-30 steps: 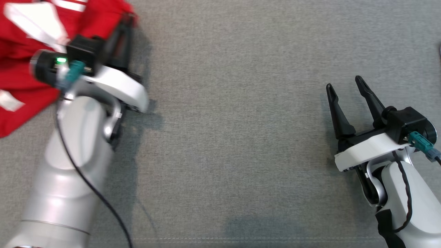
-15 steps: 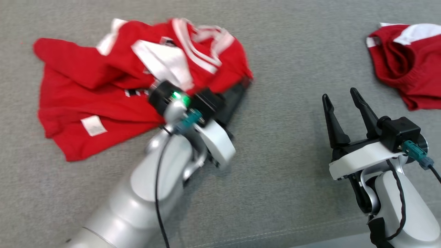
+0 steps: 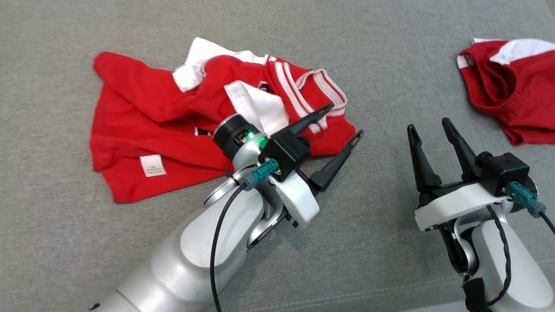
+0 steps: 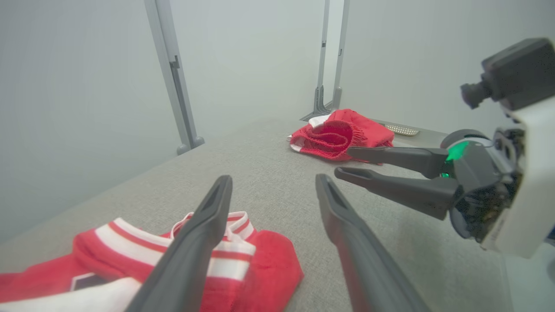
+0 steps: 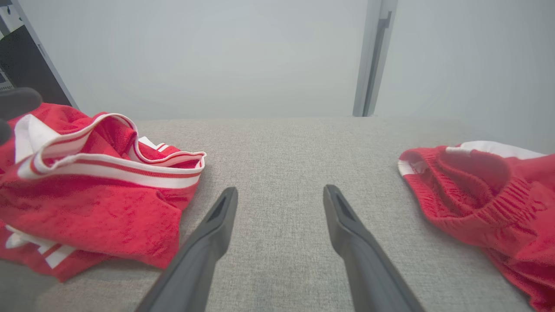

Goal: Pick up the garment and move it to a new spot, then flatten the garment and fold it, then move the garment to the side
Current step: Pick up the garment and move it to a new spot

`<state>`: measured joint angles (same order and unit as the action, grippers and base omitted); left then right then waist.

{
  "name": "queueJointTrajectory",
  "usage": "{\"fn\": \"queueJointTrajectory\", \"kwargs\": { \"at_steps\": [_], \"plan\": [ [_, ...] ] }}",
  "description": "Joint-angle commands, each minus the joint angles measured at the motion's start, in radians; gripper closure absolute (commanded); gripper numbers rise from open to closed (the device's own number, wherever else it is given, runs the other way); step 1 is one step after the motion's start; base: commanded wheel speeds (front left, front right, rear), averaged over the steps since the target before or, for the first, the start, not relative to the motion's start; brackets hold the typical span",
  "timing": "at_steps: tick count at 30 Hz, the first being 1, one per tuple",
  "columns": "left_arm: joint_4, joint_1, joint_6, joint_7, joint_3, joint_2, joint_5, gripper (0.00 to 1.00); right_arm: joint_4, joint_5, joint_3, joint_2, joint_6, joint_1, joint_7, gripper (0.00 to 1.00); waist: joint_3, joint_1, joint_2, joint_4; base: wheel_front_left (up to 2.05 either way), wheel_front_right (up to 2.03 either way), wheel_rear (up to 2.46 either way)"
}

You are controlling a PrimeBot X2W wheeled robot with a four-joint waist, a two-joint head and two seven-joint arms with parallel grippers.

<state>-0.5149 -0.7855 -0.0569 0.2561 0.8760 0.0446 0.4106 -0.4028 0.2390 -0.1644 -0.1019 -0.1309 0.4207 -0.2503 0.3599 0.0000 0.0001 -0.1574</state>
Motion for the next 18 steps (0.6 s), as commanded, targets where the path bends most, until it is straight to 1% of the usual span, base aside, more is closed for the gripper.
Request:
{"fn": "queueJointTrajectory", "kwargs": {
  "at_steps": [1, 2, 3, 6, 14, 18],
  "plan": [
    [0.032, -0.021, 0.018, 0.006, -0.044, 0.006, -0.017, 0.0, 0.026, 0.001, -0.014, -0.009, 0.0, -0.005, -0.011, 0.0, -0.03, 0.0, -0.0001, 0.03, 0.0, 0.0, 0.0],
    [0.032, -0.021, 0.018, 0.006, -0.044, 0.006, -0.017, 0.0, 0.026, 0.001, -0.014, -0.009, 0.0, -0.005, -0.011, 0.0, -0.03, 0.0, -0.0001, 0.03, 0.0, 0.0, 0.0],
    [0.039, -0.012, 0.033, 0.006, -0.076, 0.006, -0.032, 0.0, 0.026, 0.0, -0.017, -0.017, 0.0, -0.004, -0.011, 0.0, -0.054, 0.0, -0.0001, 0.052, 0.0, 0.0, 0.0],
    [0.037, 0.004, 0.045, 0.006, -0.117, 0.01, -0.042, 0.0, 0.025, 0.001, -0.024, -0.024, 0.0, -0.006, -0.011, 0.0, -0.081, 0.0, -0.0001, 0.074, 0.0, 0.0, 0.0],
    [0.022, 0.127, 0.069, 0.006, -0.281, 0.072, -0.064, 0.0, 0.024, 0.006, -0.05, -0.05, 0.0, -0.034, -0.011, 0.0, -0.187, 0.0, -0.0001, 0.166, 0.0, 0.0, 0.0],
    [0.029, 0.211, 0.083, 0.006, -0.373, 0.104, -0.064, 0.0, 0.022, 0.01, -0.052, -0.051, 0.0, -0.055, -0.011, 0.0, -0.226, 0.0, -0.0001, 0.199, 0.0, 0.0, 0.0]
  ]
}}
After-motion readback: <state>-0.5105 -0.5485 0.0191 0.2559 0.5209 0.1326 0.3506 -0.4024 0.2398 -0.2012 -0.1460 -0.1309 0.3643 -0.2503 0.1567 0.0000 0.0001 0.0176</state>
